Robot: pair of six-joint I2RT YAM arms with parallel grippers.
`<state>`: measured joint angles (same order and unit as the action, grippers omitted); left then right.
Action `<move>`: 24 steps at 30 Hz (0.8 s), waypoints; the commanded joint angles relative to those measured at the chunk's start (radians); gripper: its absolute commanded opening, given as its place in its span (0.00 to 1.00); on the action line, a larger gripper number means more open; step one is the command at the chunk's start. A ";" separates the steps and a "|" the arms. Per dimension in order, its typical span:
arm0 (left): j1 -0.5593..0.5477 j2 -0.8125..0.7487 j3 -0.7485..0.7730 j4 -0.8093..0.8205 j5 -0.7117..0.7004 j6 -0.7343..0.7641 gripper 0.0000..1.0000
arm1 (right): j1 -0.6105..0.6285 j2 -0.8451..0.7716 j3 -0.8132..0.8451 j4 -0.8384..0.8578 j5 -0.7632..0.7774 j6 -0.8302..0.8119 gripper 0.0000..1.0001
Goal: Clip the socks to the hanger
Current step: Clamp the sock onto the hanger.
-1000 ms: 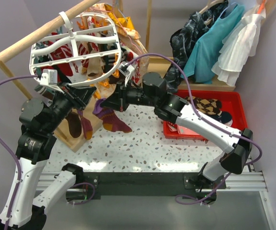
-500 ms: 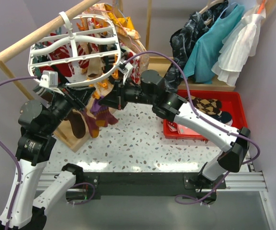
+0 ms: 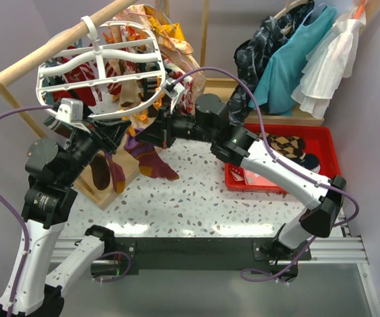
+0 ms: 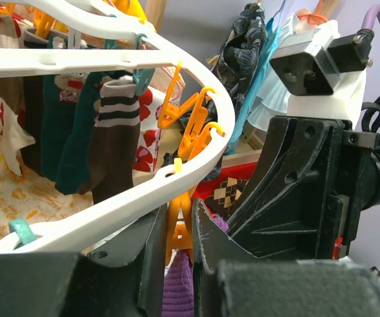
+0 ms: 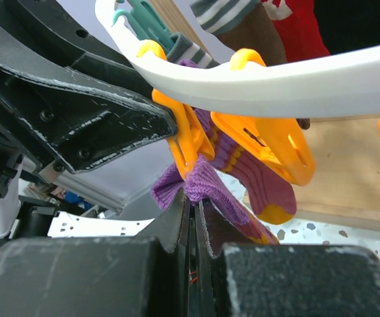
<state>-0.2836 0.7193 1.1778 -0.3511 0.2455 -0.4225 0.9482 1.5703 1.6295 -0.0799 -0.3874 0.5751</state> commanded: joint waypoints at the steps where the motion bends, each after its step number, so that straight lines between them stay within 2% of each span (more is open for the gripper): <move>1: -0.002 -0.003 -0.021 0.017 0.081 0.036 0.20 | 0.006 0.002 0.058 0.054 0.007 0.003 0.00; 7: -0.002 -0.009 -0.017 0.023 0.086 0.031 0.31 | 0.004 0.017 0.072 0.066 0.001 0.016 0.00; 10: -0.002 -0.012 -0.010 0.021 0.083 0.025 0.44 | 0.006 0.022 0.078 0.072 -0.002 0.022 0.00; 11: -0.002 -0.014 -0.009 0.021 0.074 0.022 0.53 | 0.003 0.022 0.078 0.075 -0.002 0.025 0.00; 14: -0.002 -0.024 -0.009 0.021 0.045 0.008 0.69 | 0.004 0.022 0.076 0.075 -0.011 0.028 0.00; 16: -0.002 -0.029 -0.007 0.018 0.026 -0.004 0.77 | 0.004 0.022 0.070 0.114 -0.024 0.032 0.00; 20: -0.002 -0.035 0.006 0.001 -0.005 -0.027 0.83 | 0.004 -0.007 0.024 0.137 -0.027 0.014 0.28; 24: -0.002 -0.043 0.040 -0.048 -0.048 -0.038 0.88 | 0.004 -0.064 -0.029 0.092 0.030 -0.067 0.46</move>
<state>-0.2836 0.6838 1.1683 -0.3683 0.2539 -0.4362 0.9489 1.5856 1.6436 -0.0055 -0.3996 0.5823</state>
